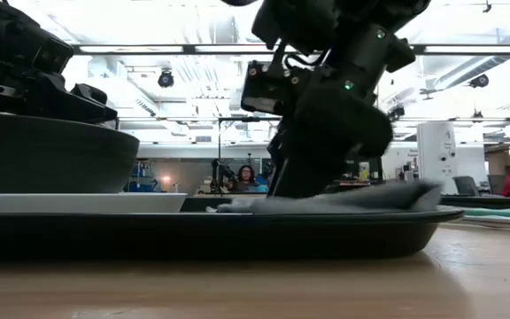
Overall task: Set up tray
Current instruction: Put the gray napkin on the black tray to the right side of the white plate
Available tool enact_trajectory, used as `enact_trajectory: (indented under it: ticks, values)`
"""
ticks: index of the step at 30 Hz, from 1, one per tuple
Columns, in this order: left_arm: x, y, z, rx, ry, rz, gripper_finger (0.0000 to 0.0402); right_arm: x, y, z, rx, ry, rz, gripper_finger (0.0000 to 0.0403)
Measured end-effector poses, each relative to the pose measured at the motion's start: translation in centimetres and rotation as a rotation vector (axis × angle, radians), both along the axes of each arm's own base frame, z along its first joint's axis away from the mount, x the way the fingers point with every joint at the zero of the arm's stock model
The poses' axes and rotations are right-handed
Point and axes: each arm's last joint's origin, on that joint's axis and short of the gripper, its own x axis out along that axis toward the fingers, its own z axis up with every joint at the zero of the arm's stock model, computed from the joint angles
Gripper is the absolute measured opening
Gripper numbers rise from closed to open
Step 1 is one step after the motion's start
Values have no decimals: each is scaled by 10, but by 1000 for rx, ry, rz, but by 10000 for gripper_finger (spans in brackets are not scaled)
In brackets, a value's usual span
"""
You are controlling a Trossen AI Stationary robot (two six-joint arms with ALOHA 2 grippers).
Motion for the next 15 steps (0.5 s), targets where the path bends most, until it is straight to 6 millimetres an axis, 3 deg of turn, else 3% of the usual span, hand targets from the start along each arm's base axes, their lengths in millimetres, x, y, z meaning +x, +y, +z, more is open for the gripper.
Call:
enact_trajectory:
  ticks: [15]
  values:
    - [0, 0, 0, 0, 0, 0, 62, 4, -20, 1, -58, -10, -98, 156]
